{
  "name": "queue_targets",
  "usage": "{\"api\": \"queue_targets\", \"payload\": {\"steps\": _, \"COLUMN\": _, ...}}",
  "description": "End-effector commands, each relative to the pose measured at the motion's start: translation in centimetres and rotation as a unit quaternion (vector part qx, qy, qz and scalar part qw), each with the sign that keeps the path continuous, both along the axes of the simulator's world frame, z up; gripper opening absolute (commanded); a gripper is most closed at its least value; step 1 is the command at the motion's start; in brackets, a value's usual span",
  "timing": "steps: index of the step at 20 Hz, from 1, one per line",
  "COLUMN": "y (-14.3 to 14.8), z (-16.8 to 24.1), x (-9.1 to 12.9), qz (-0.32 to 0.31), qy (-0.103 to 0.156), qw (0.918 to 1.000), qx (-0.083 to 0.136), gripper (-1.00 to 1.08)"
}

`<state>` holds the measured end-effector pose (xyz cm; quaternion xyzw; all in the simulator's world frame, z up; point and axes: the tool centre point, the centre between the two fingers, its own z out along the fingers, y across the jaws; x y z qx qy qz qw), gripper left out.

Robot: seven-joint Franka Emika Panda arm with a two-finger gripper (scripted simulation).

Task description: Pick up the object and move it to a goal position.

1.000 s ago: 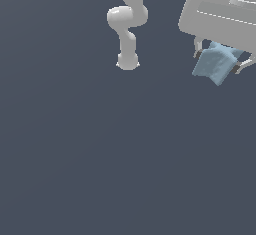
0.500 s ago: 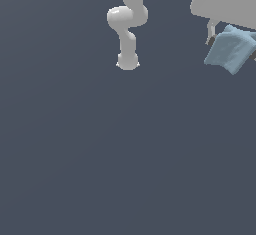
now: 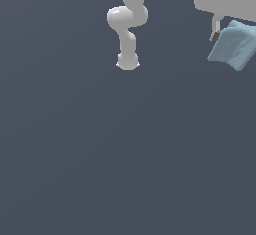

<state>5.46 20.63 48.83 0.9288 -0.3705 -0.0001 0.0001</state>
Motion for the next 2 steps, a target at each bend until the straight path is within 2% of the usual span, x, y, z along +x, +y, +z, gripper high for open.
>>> {"api": "queue_targets", "payload": {"steps": 1, "y": 0.03, "z": 0.08, "x": 0.01, "qz": 0.0, "qy": 0.0, "qw": 1.0, "qx": 0.0, "gripper": -1.0}}
{"api": "queue_targets", "payload": {"steps": 2, "y": 0.03, "z": 0.09, "x": 0.01, "qz": 0.0, "qy": 0.0, "qw": 1.0, "qx": 0.0, "gripper": -1.0}}
